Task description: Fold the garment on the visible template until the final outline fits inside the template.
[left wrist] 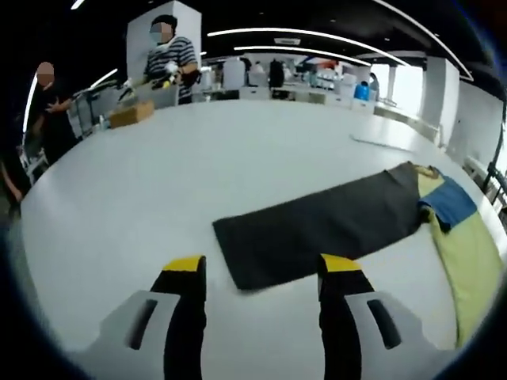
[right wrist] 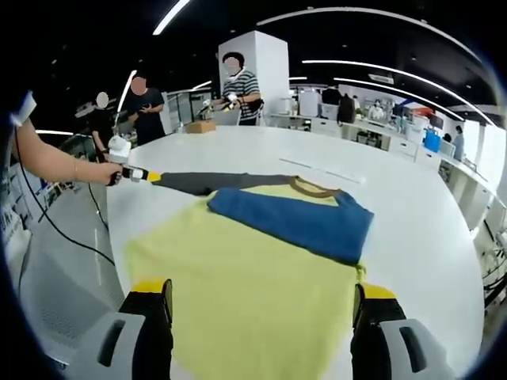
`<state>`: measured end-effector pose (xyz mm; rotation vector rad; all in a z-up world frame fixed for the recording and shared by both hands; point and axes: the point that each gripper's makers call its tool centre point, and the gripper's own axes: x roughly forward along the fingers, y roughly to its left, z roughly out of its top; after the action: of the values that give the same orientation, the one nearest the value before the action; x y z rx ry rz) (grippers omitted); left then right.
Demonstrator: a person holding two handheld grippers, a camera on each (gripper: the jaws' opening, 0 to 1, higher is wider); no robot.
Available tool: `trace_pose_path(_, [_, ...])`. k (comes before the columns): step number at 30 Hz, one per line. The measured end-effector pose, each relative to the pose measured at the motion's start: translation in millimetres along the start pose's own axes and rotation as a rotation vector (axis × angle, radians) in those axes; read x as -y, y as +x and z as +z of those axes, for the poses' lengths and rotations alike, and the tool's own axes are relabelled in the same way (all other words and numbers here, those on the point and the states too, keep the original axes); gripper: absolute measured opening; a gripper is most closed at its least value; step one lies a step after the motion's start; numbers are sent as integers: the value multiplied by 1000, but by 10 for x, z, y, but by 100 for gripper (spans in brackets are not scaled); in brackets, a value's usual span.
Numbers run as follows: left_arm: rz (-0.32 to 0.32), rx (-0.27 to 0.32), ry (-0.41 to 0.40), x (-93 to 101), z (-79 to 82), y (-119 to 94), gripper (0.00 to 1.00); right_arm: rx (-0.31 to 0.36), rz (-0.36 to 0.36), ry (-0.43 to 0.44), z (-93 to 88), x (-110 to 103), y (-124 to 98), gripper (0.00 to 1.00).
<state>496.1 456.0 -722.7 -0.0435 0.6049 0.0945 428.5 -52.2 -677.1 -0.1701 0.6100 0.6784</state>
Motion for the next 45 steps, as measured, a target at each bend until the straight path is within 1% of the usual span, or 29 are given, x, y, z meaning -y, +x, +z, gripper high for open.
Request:
trace_pose_path(2, [17, 1, -15, -26, -9, 10, 48, -2, -1, 3, -9, 2, -3, 93])
trace_pose_path(8, [36, -29, -11, -48, -71, 66, 41, 4, -4, 9, -3, 12, -8, 93])
trace_pose_path(11, [47, -44, -42, -71, -117, 79, 37, 6, -8, 6, 6, 15, -8, 93])
trace_pose_path(14, [65, -58, -26, -96, -156, 83, 30, 9, -9, 7, 9, 20, -7, 93])
trace_pose_path(19, [72, -44, -57, -90, -149, 85, 24, 8, -13, 6, 0, 27, -5, 92])
trace_pose_path(20, [83, -41, -68, -105, -149, 84, 22, 7, -14, 5, -3, 29, -6, 92])
trace_pose_path(21, [106, -42, -105, -130, -161, 71, 21, 6, -17, 2, -7, 34, -8, 92])
trace_pose_path(22, [104, -34, -133, -129, -157, 69, 19, 6, -18, 1, -9, 36, -9, 92])
trace_pose_path(24, [116, -36, -156, -145, -172, 49, 17, 7, -17, 3, -11, 34, -11, 92])
trace_pose_path(25, [128, -38, -187, -153, -189, 36, 15, 7, -18, 5, -14, 34, -13, 92])
trace_pose_path(26, [134, -26, -215, -167, -182, 35, 14, 7, -19, 5, -16, 35, -14, 92])
trace_pose_path(27, [140, -23, -270, -164, -195, 29, 13, 8, -20, 5, -17, 36, -14, 92])
trace_pose_path(29, [141, -22, -253, -184, -197, 34, 11, 6, -19, 6, -23, 30, -12, 92])
trace_pose_path(31, [151, -29, -260, -186, -208, 29, 8, 5, -19, 0, -21, 23, -10, 91])
trace_pose_path(36, [145, -47, -260, -169, -211, 29, 4, 4, -21, -5, -28, 32, -10, 91])
trace_pose_path(37, [145, -48, -260, -167, -209, 28, 2, 2, -22, -7, -30, 35, -10, 91])
trace_pose_path(40, [145, -52, -240, -157, -183, 26, 0, -3, -22, -13, -38, 35, -7, 91])
trace_pose_path(43, [135, -44, -244, -141, -140, 19, 0, 0, -20, -15, -33, 27, -4, 91])
trace_pose_path(45, [129, -36, -228, -118, -93, 13, 0, -1, -17, -14, -36, 20, -1, 91])
